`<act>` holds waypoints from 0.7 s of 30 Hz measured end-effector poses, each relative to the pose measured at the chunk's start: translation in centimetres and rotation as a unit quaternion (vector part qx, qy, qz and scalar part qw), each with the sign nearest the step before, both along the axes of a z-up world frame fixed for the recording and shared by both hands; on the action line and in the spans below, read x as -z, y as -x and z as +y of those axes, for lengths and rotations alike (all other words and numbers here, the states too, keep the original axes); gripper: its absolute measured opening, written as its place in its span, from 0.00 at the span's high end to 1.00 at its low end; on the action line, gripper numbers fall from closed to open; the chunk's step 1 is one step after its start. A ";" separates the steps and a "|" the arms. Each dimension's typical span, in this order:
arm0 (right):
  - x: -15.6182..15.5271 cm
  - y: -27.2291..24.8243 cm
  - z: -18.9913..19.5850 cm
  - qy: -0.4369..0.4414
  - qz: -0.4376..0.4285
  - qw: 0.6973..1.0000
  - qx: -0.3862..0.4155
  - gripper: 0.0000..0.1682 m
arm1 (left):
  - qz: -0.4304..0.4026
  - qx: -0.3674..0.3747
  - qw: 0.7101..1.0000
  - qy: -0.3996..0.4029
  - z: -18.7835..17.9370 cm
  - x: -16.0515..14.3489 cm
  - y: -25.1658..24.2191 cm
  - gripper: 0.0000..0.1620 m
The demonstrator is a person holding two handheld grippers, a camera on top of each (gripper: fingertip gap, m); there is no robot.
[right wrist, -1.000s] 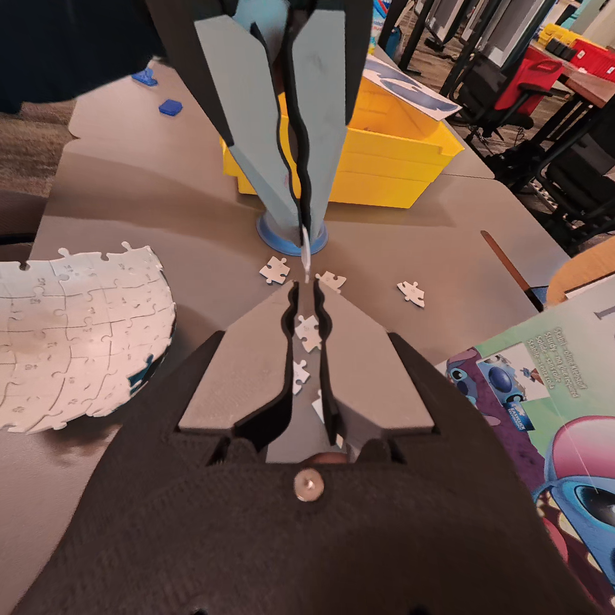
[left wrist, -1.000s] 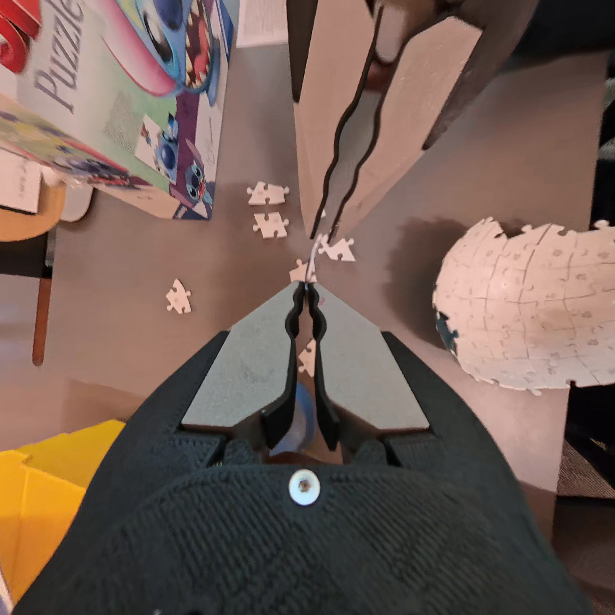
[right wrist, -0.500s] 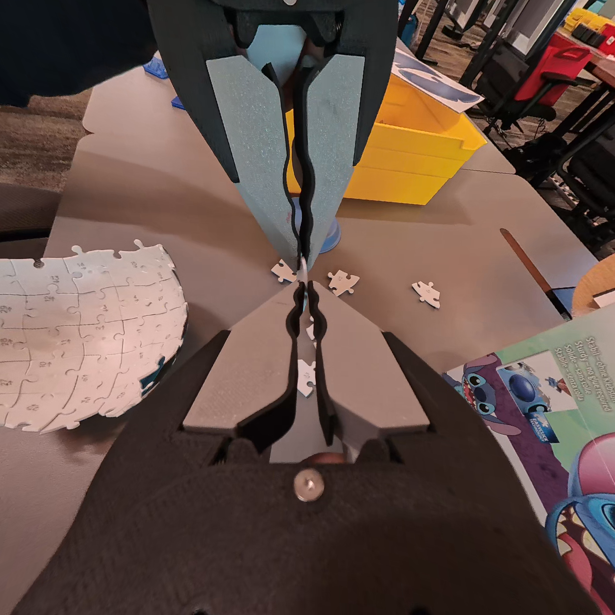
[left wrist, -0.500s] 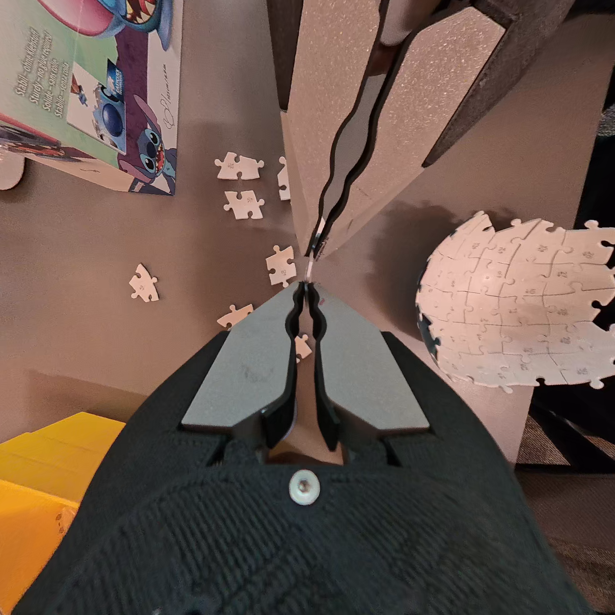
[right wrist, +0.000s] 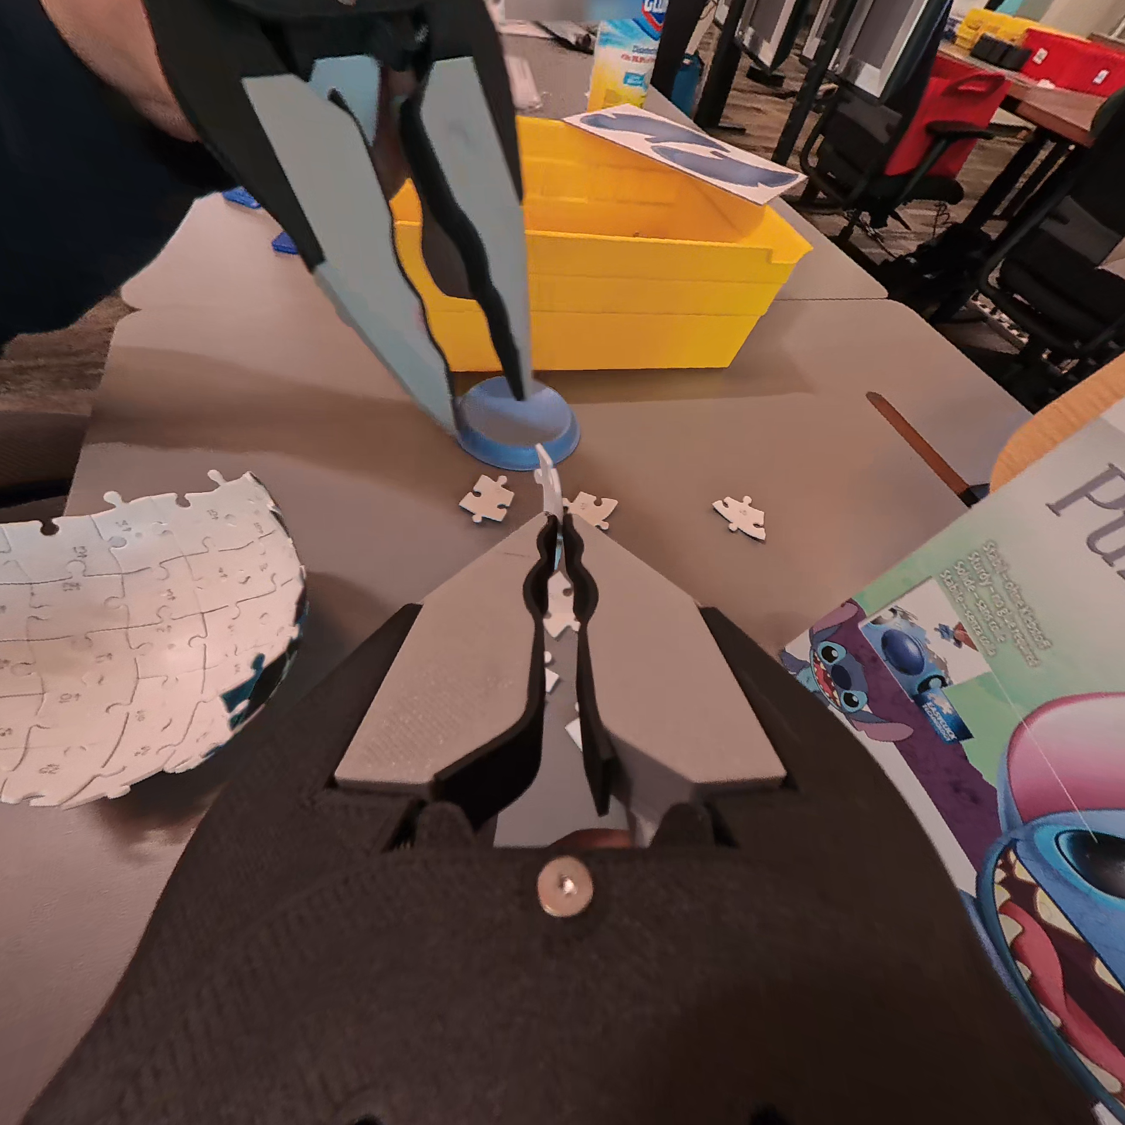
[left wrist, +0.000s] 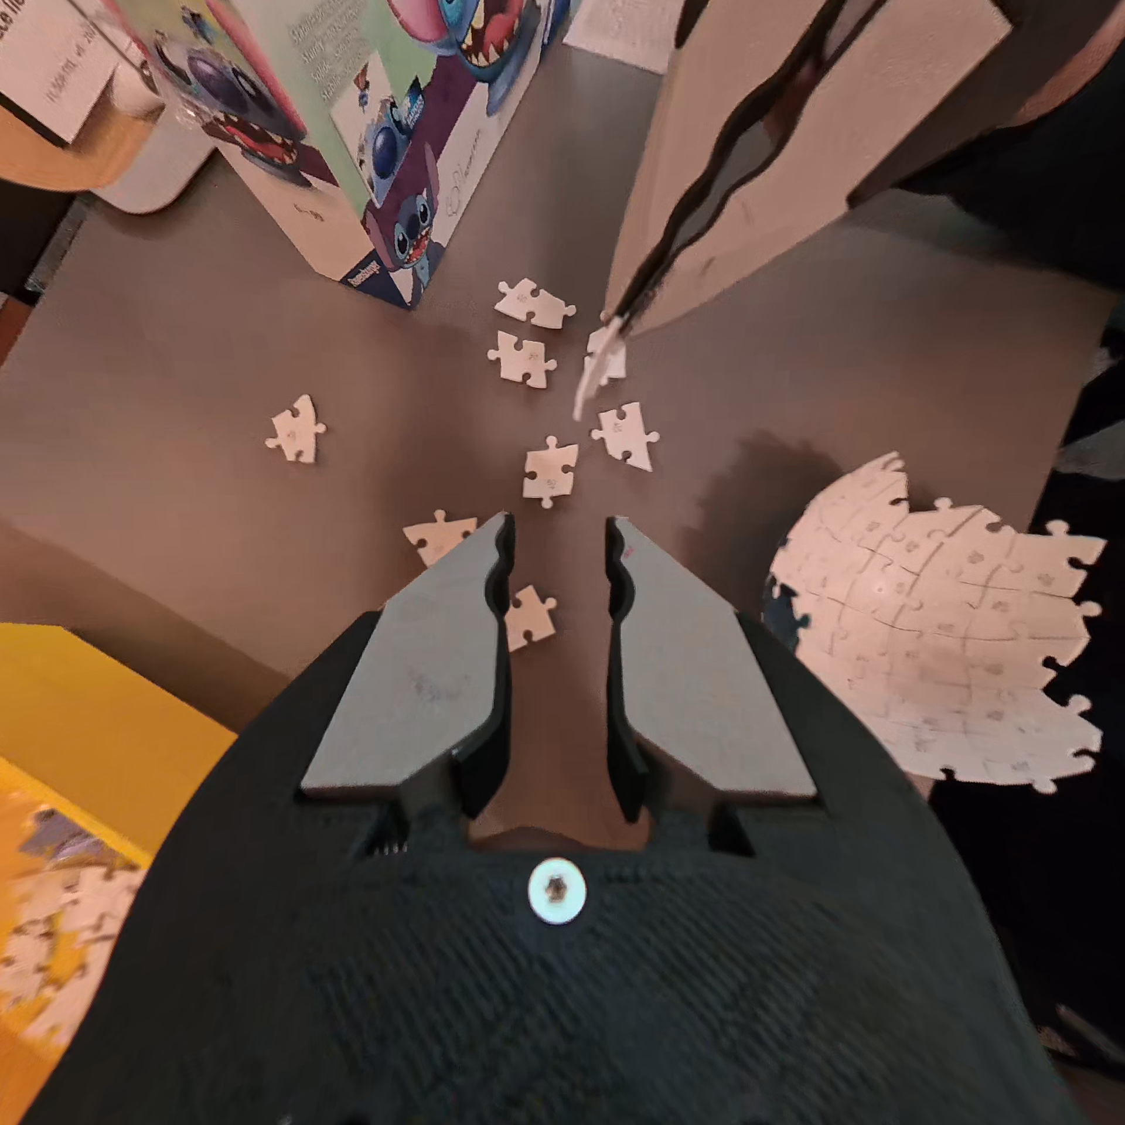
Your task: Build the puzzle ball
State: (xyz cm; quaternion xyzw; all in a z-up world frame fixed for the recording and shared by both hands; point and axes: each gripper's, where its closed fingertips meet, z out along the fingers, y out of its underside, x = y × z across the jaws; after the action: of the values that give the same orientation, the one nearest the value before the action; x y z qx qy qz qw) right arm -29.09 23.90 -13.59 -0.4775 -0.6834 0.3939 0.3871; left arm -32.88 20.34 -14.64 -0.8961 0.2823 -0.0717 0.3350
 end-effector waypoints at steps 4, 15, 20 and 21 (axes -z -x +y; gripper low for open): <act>0.3 -0.1 0.7 0.009 -0.003 1.000 0.011 1.00 | 0.006 -0.024 1.000 0.004 -1.7 1.3 2.0 0.83; 0.3 -0.1 1.1 0.014 -0.001 1.000 0.017 1.00 | -0.030 -0.055 0.998 -0.012 -4.3 4.1 2.0 0.86; 0.6 -0.4 1.2 0.019 -0.003 1.000 0.019 1.00 | -0.047 -0.045 0.998 -0.012 -4.3 4.9 0.4 0.86; 0.6 -0.4 1.2 0.021 -0.001 1.000 0.019 1.00 | -0.047 -0.044 0.998 -0.011 -4.3 5.2 0.3 0.86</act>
State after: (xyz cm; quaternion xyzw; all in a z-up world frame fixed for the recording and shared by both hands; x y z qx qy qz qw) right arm -28.68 25.11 -14.16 -0.4988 -0.6665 0.3999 0.3836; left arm -33.15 16.03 -19.80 -0.8995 0.2270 -0.0959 0.3608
